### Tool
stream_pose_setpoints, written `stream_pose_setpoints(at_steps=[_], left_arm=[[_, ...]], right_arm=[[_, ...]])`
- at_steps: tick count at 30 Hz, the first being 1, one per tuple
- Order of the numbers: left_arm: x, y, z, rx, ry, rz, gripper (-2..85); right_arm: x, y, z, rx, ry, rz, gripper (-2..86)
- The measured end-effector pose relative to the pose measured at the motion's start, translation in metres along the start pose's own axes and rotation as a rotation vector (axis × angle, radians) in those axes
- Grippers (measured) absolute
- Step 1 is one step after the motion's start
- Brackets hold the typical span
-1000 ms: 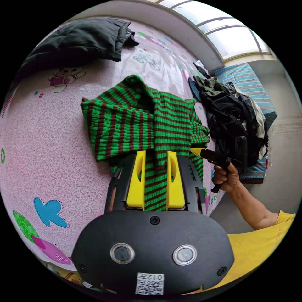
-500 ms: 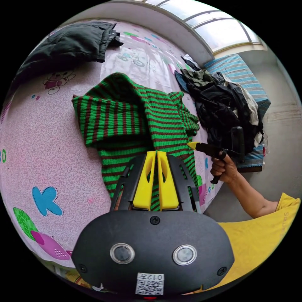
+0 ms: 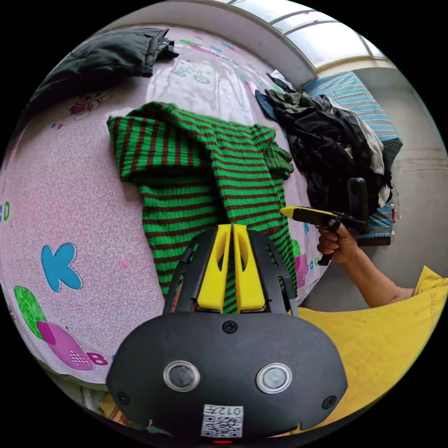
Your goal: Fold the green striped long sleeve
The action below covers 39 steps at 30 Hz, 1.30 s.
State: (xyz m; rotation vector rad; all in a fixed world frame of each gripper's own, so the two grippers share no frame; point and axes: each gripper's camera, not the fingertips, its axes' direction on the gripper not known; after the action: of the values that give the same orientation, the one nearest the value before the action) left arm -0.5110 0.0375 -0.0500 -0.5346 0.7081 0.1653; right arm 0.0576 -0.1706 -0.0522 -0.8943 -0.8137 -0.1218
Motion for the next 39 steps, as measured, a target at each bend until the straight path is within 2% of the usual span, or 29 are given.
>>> stream_pose_setpoints(at_steps=[4,10,12,15,21,25,28,30,32,36,39], left_arm=[[-0.011,0.001,0.034,-0.067,0.027,-0.070,-0.1],[-0.012,0.001,0.038,-0.071,0.061,-0.085,0.1],[-0.012,0.003,0.031,-0.038,0.035,-0.094,0.3],[-0.009,-0.003,0.006,0.116,-0.079,-0.107,0.3],[0.019,-0.093,0.005,0.243,-0.120,0.015,0.2],[0.024,-0.143,0.046,0.151,-0.152,-0.004,0.2],[0.019,-0.149,0.076,0.080,-0.172,-0.038,0.0],[0.020,-0.147,0.080,0.104,-0.134,-0.053,0.0],[0.026,-0.148,0.081,0.116,-0.121,-0.058,0.1],[0.075,-0.157,0.087,0.169,-0.148,0.067,0.3],[0.128,-0.176,0.112,0.142,-0.123,0.210,0.3]], right_arm=[[0.008,0.007,0.026,-0.060,0.002,0.040,0.4],[0.003,0.018,0.026,-0.065,0.034,0.031,0.8],[0.004,0.018,0.010,-0.011,0.068,0.033,1.1],[-0.002,0.003,-0.012,0.115,0.109,0.001,1.2],[-0.017,-0.064,-0.020,0.320,0.092,-0.008,0.8],[-0.015,-0.083,0.009,0.290,0.107,0.042,0.7],[-0.003,-0.075,0.038,0.213,0.183,0.106,0.5],[-0.001,-0.055,0.035,0.291,0.125,0.107,0.4],[-0.005,-0.037,0.024,0.365,0.152,0.100,0.5],[-0.003,-0.001,0.020,0.394,0.362,0.113,1.1],[-0.002,0.010,0.029,0.359,0.398,0.108,1.8]])
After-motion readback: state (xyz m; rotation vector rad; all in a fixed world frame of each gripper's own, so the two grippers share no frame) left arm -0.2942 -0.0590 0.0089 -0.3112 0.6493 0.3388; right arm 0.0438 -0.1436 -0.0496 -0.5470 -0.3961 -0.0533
